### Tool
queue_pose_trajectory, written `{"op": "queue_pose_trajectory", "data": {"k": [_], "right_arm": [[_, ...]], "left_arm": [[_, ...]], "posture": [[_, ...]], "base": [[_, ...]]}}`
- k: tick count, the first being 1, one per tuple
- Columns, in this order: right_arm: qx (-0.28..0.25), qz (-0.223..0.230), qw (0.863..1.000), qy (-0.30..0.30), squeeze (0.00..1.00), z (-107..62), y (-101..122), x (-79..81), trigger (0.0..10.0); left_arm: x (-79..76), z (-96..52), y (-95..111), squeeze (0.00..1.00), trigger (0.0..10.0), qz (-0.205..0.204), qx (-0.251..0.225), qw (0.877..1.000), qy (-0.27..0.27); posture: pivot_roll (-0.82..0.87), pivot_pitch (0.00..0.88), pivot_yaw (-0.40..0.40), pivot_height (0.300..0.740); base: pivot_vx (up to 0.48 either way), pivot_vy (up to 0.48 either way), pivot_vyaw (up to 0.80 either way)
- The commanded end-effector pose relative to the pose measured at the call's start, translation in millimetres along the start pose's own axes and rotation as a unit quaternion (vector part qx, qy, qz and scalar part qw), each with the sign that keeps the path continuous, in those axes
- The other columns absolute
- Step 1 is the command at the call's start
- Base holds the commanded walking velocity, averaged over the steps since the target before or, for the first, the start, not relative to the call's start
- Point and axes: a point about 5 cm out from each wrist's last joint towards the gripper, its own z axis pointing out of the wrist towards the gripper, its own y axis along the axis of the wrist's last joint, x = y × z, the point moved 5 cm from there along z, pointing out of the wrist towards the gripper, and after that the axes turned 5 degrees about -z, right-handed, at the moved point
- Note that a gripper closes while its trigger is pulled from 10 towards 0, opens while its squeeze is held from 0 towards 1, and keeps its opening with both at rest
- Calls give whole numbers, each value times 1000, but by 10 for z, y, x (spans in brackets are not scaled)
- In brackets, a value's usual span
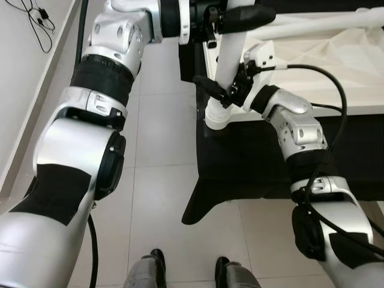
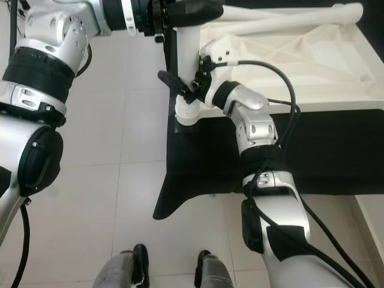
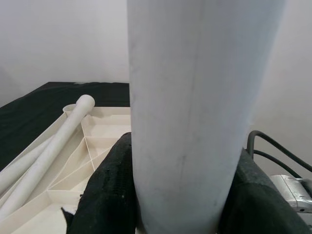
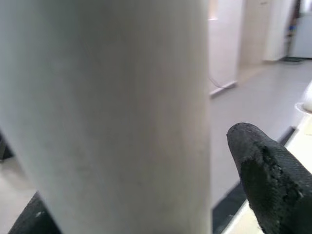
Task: Building children table
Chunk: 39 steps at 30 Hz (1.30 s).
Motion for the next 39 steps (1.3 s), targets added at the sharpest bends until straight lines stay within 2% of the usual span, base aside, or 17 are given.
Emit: {"op": "queue_pose_trajectory", "data": {"k": [1,8,16,17,18,22,23,24,25,26,27,28,29,31,37,38,39], "right_arm": [[-18,-5,998,59,0,190,117,206,0],[1,-13,996,84,0,234,48,230,0],[30,-23,997,70,0,258,-38,191,0],[39,-25,997,61,0,257,-64,169,0],[68,-27,997,29,0,240,-164,105,0],[113,-25,993,-10,0,212,-351,87,0],[160,-2,983,-92,0,156,-549,36,0],[160,-2,983,-92,0,156,-549,36,0],[175,24,971,-161,0,77,-737,258,0],[175,24,971,-161,0,77,-737,258,0],[181,46,958,-217,0,-47,-812,391,0],[181,46,958,-217,0,-47,-812,391,0],[187,77,946,-253,0,-170,-875,546,0],[175,86,942,-273,0,-224,-853,568,0],[155,75,935,-309,0,-207,-777,368,0],[153,78,935,-310,0,-194,-775,374,0],[153,78,935,-310,0,-194,-775,374,0]], "left_arm": [[-226,220,-163,0,0,-17,26,997,-76],[-223,219,-175,0,0,-20,24,997,-75],[-198,212,-152,0,0,-23,14,997,-66],[-171,209,-140,1000,4196,-28,9,998,-55],[-122,203,-126,1000,10000,-29,4,999,-35],[-96,201,-127,1000,10000,-27,6,999,-23],[-82,196,-139,0,10000,-28,8,999,-16],[-82,196,-139,0,10000,-28,8,999,-16],[-62,187,-137,0,10000,-29,8,1000,-9],[-62,187,-137,0,10000,-29,8,1000,-9],[-47,181,-135,0,10000,-30,8,999,-3],[-47,181,-135,0,10000,-30,8,999,-3],[-26,168,-147,0,10000,-32,9,999,4],[-12,162,-158,0,10000,-34,10,999,9],[-10,153,-189,0,10000,-26,20,999,9],[-7,150,-184,0,9137,-25,20,999,10],[-7,150,-184,0,9137,-25,20,999,10]], "posture": [[108,284,39,740],[108,284,37,740],[103,283,32,740],[100,281,31,740],[93,281,26,740],[80,279,6,740],[57,274,-24,740],[57,274,-24,740],[67,273,-34,740],[67,273,-34,740],[69,278,-32,740],[69,278,-32,740],[60,285,-25,740],[57,278,-19,740],[61,280,-15,740],[63,280,-14,740],[63,280,-14,740]], "base": [[0,0,0],[0,0,0],[0,0,0],[0,0,0],[0,0,0],[0,0,0],[0,0,0],[0,0,0],[0,0,0],[0,0,0],[0,0,0],[0,0,0],[0,0,0],[0,0,0],[0,0,0],[0,0,0],[0,0,0]]}}
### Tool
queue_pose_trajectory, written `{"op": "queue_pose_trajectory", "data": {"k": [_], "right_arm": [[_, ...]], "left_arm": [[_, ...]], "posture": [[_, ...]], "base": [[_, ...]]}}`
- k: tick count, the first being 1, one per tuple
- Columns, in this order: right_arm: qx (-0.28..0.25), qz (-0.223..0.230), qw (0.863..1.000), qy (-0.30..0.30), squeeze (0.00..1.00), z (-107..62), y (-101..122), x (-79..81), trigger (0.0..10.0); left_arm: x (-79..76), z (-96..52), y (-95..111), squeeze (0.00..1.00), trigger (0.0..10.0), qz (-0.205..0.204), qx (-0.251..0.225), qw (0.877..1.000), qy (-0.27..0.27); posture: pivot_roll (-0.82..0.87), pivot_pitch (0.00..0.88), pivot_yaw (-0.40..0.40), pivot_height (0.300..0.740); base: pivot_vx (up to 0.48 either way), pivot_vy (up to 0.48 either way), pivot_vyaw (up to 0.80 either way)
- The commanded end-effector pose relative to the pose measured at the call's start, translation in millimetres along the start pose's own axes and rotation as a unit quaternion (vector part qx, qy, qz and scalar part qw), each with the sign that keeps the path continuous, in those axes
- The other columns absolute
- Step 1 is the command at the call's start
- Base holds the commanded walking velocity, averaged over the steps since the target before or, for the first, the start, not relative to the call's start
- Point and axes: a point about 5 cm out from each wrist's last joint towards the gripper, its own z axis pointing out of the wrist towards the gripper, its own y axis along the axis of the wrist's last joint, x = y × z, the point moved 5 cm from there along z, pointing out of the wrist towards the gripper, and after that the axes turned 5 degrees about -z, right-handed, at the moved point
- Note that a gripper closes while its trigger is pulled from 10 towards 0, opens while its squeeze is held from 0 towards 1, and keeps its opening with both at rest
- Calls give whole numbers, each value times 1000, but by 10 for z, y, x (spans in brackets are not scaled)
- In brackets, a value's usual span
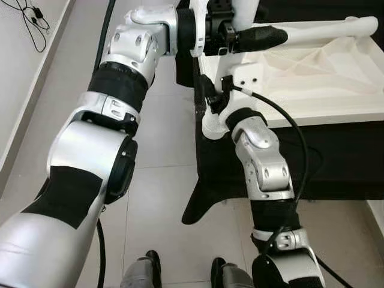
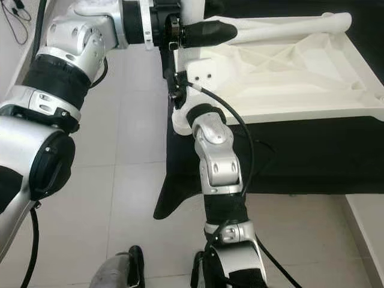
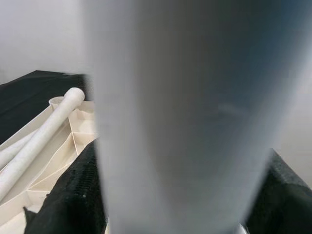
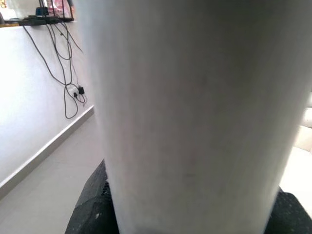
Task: Building children table
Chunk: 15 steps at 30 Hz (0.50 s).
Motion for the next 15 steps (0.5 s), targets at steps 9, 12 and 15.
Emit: {"op": "queue_pose_trajectory", "data": {"k": [9,12,15], "right_arm": [[135,35,990,-36,0,-236,-583,88,0],[137,36,989,-49,0,-276,-558,61,0],[135,35,989,-49,0,-264,-554,50,0]], "left_arm": [[-28,10,-26,0,0,15,19,1000,-13],[-40,26,-16,0,0,24,22,999,-17],[-43,31,-8,0,0,26,21,999,-18]], "posture": [[71,279,4,740],[72,276,10,740],[72,275,12,740]], "base": [[0,0,0],[0,0,0],[0,0,0]]}}
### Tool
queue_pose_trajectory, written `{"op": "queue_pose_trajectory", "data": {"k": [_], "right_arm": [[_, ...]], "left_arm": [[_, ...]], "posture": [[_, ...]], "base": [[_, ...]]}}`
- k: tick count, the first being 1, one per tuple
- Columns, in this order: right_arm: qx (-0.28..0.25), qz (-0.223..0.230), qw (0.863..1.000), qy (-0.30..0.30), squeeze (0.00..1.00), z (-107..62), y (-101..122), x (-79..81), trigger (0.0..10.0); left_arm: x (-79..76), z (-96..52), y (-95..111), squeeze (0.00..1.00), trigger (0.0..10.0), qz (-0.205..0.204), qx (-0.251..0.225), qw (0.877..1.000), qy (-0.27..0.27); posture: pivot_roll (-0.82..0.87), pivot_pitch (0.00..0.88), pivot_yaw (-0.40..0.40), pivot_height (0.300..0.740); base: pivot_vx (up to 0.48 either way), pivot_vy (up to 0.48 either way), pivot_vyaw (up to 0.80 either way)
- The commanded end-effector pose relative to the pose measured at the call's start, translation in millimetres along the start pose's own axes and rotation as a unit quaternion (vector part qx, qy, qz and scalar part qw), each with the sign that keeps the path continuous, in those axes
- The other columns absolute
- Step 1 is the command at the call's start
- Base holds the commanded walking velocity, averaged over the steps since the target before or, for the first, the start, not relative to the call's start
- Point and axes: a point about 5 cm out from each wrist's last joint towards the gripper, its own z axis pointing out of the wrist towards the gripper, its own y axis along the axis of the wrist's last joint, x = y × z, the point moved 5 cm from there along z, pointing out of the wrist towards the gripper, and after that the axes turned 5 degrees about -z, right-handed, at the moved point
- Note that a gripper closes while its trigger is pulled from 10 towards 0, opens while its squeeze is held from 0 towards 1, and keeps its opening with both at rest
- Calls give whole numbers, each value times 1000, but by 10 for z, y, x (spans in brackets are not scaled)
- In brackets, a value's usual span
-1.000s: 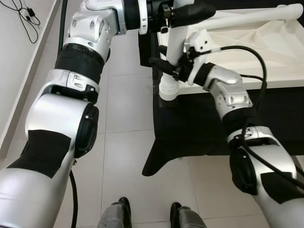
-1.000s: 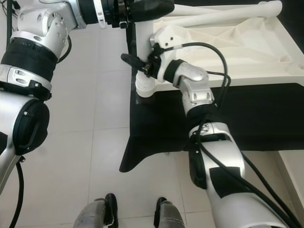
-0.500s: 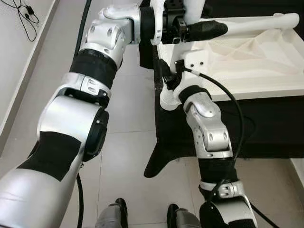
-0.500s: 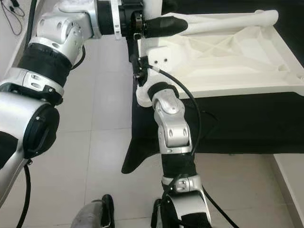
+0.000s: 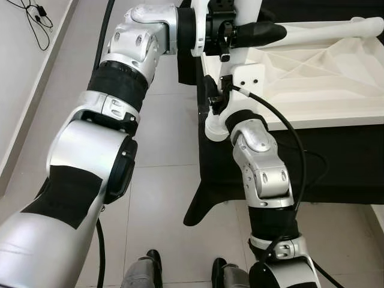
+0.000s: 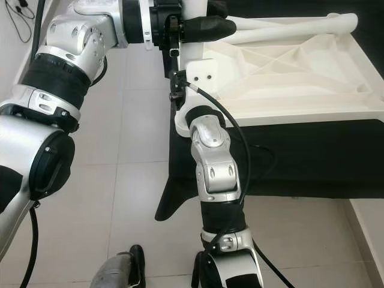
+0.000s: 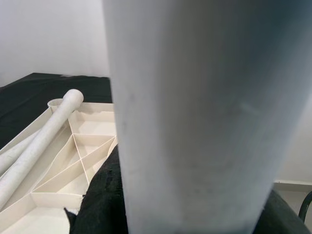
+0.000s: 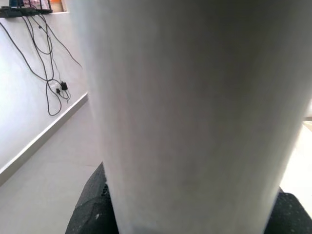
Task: Building children table
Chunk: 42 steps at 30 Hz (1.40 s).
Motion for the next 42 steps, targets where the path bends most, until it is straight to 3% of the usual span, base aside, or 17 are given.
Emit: {"op": "queue_pose_trajectory", "data": {"k": [1,2,3,7,8,12,15,16,17,18,20,23,27,29,42], "right_arm": [[116,34,993,-3,0,-86,-564,43,3451],[116,34,993,-3,0,-86,-564,43,3451],[114,36,993,0,0,-72,-551,49,10000],[92,40,995,16,0,-4,-456,46,10000],[77,42,996,32,1000,36,-384,23,10000],[38,42,996,71,1000,130,-204,-34,10000],[-43,8,984,175,1000,292,200,-156,10000],[-43,8,984,175,1000,292,200,-156,10000],[-58,-8,976,212,161,300,289,-150,10000],[-67,-19,958,277,0,289,368,-103,10000],[-67,-19,958,277,0,289,368,-103,10000],[-73,-31,928,364,0,233,379,14,10000],[-67,-13,916,395,0,243,361,49,10000],[-63,-2,912,405,0,276,350,52,0],[-52,-3,901,430,0,381,286,35,0]], "left_arm": [[-21,32,-34,0,0,12,21,1000,-7],[-21,32,-34,0,0,12,21,1000,-7],[-23,33,-34,0,0,12,21,1000,-8],[-40,46,-37,0,0,14,23,1000,-14],[-52,52,-35,0,0,15,23,999,-19],[-67,58,-32,0,0,16,23,999,-25],[-93,65,-37,0,0,17,25,999,-37],[-93,65,-37,0,0,17,25,999,-37],[-101,70,-40,0,0,17,26,999,-40],[-116,80,-43,0,0,17,24,999,-45],[-116,80,-43,0,0,17,24,999,-45],[-133,97,-41,0,0,15,22,998,-50],[-141,100,-48,0,0,14,22,998,-53],[-143,98,-54,0,0,14,23,998,-54],[-147,95,-55,0,0,13,21,998,-56]], "posture": [[73,274,14,740],[73,274,14,740],[74,274,15,740],[78,272,17,740],[81,272,17,740],[83,271,21,740],[81,270,27,740],[81,270,27,740],[78,269,28,740],[76,270,29,740],[76,270,29,740],[81,273,30,740],[86,276,32,740],[90,279,34,740],[93,282,36,740]], "base": [[0,0,0],[0,0,0],[0,0,0],[0,0,0],[0,0,0],[0,0,0],[0,0,0],[0,0,0],[0,0,0],[0,0,0],[0,0,0],[0,0,0],[0,0,0],[0,0,0],[0,0,0]]}}
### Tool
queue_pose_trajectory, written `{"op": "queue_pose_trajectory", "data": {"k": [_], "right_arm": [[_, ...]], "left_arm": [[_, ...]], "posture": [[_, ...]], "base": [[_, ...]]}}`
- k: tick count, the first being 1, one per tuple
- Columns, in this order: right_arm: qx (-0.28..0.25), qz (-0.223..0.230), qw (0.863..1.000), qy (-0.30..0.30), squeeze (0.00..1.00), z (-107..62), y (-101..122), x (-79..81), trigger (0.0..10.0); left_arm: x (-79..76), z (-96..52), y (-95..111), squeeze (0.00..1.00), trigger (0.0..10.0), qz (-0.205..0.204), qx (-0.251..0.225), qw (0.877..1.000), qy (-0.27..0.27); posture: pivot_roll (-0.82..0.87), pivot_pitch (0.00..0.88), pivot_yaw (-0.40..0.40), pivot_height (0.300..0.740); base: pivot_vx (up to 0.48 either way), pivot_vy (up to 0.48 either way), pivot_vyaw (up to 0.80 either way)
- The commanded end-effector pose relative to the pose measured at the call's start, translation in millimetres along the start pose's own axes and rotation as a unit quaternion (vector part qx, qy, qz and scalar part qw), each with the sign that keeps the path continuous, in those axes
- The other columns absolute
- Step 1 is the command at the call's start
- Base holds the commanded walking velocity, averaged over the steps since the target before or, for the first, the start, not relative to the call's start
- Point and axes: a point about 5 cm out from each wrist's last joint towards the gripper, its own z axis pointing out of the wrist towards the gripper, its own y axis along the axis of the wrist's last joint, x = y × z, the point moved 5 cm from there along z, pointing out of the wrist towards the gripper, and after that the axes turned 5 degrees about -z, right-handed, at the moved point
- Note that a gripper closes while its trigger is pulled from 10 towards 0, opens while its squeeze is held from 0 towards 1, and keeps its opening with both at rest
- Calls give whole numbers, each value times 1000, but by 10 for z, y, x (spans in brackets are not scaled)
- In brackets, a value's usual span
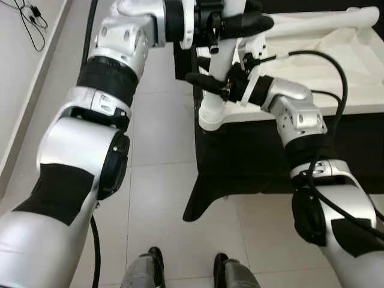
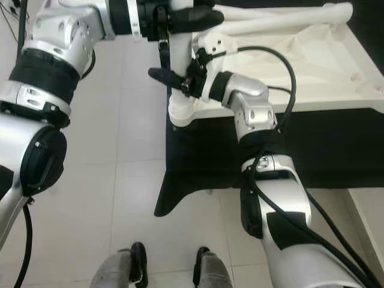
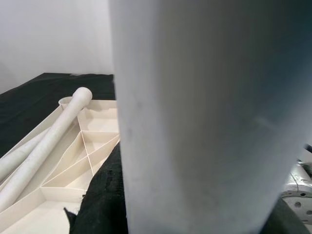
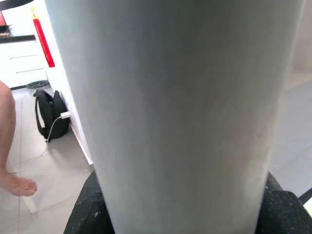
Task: Building children table
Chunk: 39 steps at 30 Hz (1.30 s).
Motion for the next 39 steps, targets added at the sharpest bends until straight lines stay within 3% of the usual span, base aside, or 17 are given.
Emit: {"op": "queue_pose_trajectory", "data": {"k": [1,4,5,6,7,11,12,13,14,16,18,22,31,32,34,35,39], "right_arm": [[7,25,1000,-1,0,90,-67,30,0],[15,23,1000,-9,0,80,-102,13,0],[24,20,999,-18,0,67,-144,-4,0],[24,20,999,-18,0,67,-144,-4,0],[51,19,998,-44,0,12,-280,-37,0],[91,11,993,-79,0,-67,-483,-59,0],[102,26,990,-99,0,-67,-563,-31,0],[110,37,987,-114,0,-71,-623,-7,0],[142,56,971,-186,0,-68,-804,86,0],[165,68,954,-241,0,-106,-912,153,0],[172,92,916,-349,0,-162,-1061,525,0],[151,134,895,-398,0,-103,-1057,698,0],[133,88,887,-432,0,-154,-797,198,0],[137,86,881,-444,0,-184,-762,216,0],[139,87,879,-449,0,-194,-754,233,0],[139,89,878,-449,0,-194,-757,261,0],[141,97,878,-447,0,-182,-779,322,0]], "left_arm": [[-200,185,-90,0,0,-8,15,998,-65],[-194,184,-84,0,0,-16,10,998,-64],[-185,184,-76,1000,2549,-22,6,998,-60],[-185,184,-76,1000,2549,-22,6,998,-60],[-158,188,-65,1000,10000,-27,2,998,-48],[-131,194,-67,1000,10000,-24,4,999,-35],[-137,191,-76,337,10000,-24,7,999,-38],[-143,188,-82,337,10000,-24,9,999,-40],[-139,181,-85,0,10000,-25,10,999,-39],[-137,175,-85,0,10000,-26,10,999,-38],[-112,164,-79,0,10000,-29,9,999,-29],[-85,153,-82,0,10000,-31,8,999,-19],[-67,132,-89,0,10000,-26,13,999,-14],[-60,120,-86,0,2118,-26,13,999,-13],[-58,116,-88,0,2118,-26,14,999,-12],[-62,113,-97,0,0,-25,17,999,-14],[-80,121,-120,0,0,-22,24,999,-21]], "posture": [[91,282,36,740],[88,282,33,740],[86,281,32,740],[86,281,32,740],[82,280,30,740],[80,279,29,740],[68,278,9,740],[68,278,9,740],[61,276,-12,740],[57,277,-16,740],[71,286,-22,740],[63,279,-5,740],[59,270,-14,740],[64,271,-13,740],[64,271,-13,740],[68,272,-7,740],[72,274,0,740]], "base": [[0,0,0],[0,0,0],[0,0,0],[0,0,0],[0,0,0],[0,0,0],[0,0,0],[0,0,0],[0,0,0],[0,0,0],[0,0,0],[0,0,0],[0,0,0],[0,0,0],[0,0,0],[0,0,0],[0,0,0]]}}
